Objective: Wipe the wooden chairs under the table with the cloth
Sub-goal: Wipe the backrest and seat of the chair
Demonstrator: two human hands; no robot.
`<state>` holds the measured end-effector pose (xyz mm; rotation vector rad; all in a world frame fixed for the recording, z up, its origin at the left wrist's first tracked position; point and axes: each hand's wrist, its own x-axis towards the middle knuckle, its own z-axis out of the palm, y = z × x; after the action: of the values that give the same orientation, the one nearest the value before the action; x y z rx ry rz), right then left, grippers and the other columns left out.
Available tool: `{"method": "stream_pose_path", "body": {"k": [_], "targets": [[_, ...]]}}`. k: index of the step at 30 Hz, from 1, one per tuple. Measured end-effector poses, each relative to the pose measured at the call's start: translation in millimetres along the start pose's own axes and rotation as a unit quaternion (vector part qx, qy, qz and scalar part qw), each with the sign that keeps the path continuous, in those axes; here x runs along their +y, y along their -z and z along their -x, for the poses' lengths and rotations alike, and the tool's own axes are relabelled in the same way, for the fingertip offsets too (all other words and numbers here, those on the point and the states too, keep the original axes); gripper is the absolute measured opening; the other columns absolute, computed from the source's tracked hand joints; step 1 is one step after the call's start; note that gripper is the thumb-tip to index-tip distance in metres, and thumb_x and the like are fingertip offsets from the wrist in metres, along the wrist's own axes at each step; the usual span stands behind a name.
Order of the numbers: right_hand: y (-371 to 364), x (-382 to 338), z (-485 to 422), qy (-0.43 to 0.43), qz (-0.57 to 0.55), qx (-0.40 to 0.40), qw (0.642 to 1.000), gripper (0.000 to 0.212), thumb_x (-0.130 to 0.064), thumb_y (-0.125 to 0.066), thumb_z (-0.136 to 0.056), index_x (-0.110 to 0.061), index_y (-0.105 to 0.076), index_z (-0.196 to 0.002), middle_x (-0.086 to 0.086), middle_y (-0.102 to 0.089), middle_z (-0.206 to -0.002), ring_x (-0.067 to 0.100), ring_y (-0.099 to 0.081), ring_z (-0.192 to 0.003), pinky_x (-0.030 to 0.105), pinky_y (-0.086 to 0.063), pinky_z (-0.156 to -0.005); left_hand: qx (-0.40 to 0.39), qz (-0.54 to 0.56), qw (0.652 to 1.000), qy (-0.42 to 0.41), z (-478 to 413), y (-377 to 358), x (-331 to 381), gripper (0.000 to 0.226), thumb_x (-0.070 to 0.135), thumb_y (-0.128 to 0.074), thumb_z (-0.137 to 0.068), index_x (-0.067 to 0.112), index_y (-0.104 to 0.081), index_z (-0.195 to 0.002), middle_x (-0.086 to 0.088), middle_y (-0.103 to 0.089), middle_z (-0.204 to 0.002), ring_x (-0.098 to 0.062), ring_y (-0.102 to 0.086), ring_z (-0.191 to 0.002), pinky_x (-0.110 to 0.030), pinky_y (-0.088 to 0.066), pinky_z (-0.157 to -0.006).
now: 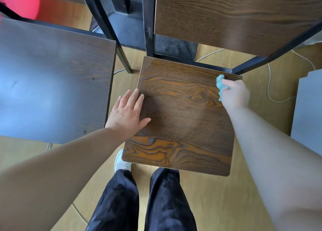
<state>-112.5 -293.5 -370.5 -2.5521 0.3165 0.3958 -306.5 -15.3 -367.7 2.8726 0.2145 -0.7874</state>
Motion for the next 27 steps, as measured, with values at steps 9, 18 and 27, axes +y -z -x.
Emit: {"method": "stream_pose_path", "body": {"k": [9, 18, 27], "targets": [[-52.7, -46.2, 57.2, 0.171, 0.091, -0.134, 0.972, 0.031, -0.003, -0.058, -0.093, -0.017, -0.069, -0.118, 0.002, -0.054, -0.117, 0.023, -0.053, -0.108, 0.035, -0.053, -0.092, 0.005, 0.001, 1.0, 0.01, 9.2, 2.1, -11.8, 0.083, 0.067, -0.025, -0.096, 0.018, 0.002, -0.158, -0.004, 0.008, -0.166, -0.024, 0.01, -0.152, -0.043, -0.003, -0.125], [-87.1, -28.7, 128.6, 0.273, 0.125, -0.219, 0.928, 0.027, -0.01, -0.06, -0.091, -0.025, -0.07, -0.11, -0.005, -0.052, -0.103, 0.013, -0.044, -0.097, 0.033, -0.049, -0.085, 0.007, 0.001, 1.0, 0.005, 32.7, -2.2, -25.6, 0.083, 0.066, -0.027, -0.097, 0.018, 0.001, -0.158, -0.004, 0.008, -0.166, -0.025, 0.009, -0.153, -0.042, -0.002, -0.124], [-79.7, -32.0, 139.6, 0.252, 0.07, -0.261, 0.929, 0.025, -0.005, -0.059, -0.093, -0.018, -0.072, -0.109, 0.0, -0.056, -0.103, 0.019, -0.055, -0.095, 0.029, -0.052, -0.077, 0.005, 0.011, 1.0, -0.015, 42.2, -5.0, -16.6, 0.083, 0.066, -0.028, -0.097, 0.018, 0.0, -0.158, -0.004, 0.009, -0.166, -0.024, 0.011, -0.152, -0.041, 0.001, -0.123]]}}
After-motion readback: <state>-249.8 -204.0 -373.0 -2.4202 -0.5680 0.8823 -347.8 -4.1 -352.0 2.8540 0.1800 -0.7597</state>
